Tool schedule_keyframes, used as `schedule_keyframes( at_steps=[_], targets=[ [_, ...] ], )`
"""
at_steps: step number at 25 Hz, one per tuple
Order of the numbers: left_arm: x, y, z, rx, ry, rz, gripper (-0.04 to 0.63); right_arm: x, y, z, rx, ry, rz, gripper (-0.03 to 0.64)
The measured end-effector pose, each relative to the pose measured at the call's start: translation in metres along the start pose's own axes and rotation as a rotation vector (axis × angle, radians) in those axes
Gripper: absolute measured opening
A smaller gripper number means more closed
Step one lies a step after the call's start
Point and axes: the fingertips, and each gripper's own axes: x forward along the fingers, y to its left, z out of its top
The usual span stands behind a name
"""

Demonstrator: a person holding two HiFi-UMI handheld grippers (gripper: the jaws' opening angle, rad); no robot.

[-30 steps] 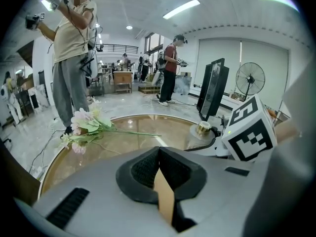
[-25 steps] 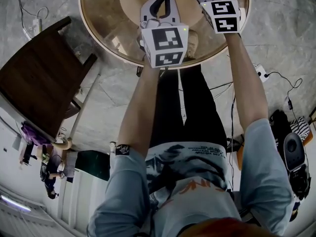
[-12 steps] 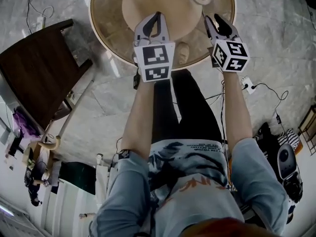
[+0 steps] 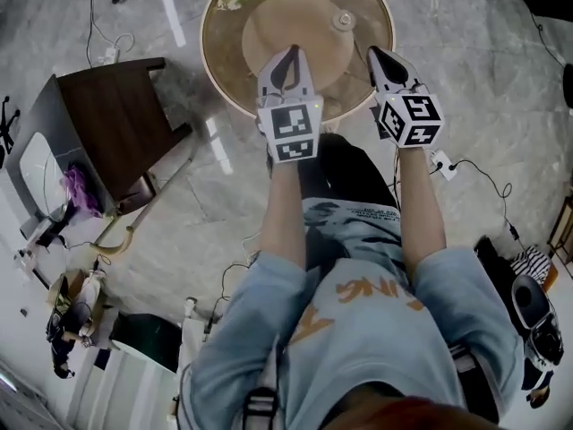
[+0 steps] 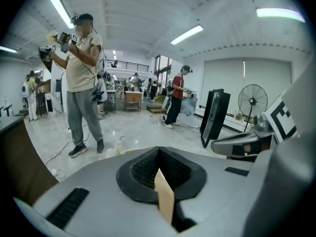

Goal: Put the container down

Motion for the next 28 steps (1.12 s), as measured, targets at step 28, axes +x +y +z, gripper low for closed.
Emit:
schedule_keyframes(
  at_steps=[28],
  targets=[
    [-0.125,-0.001,0.249,0.105,-0.448,0.109,0.026,-0.123,0.08,0.278,-0.272,-0.511,-0.009,0.012]
  ],
)
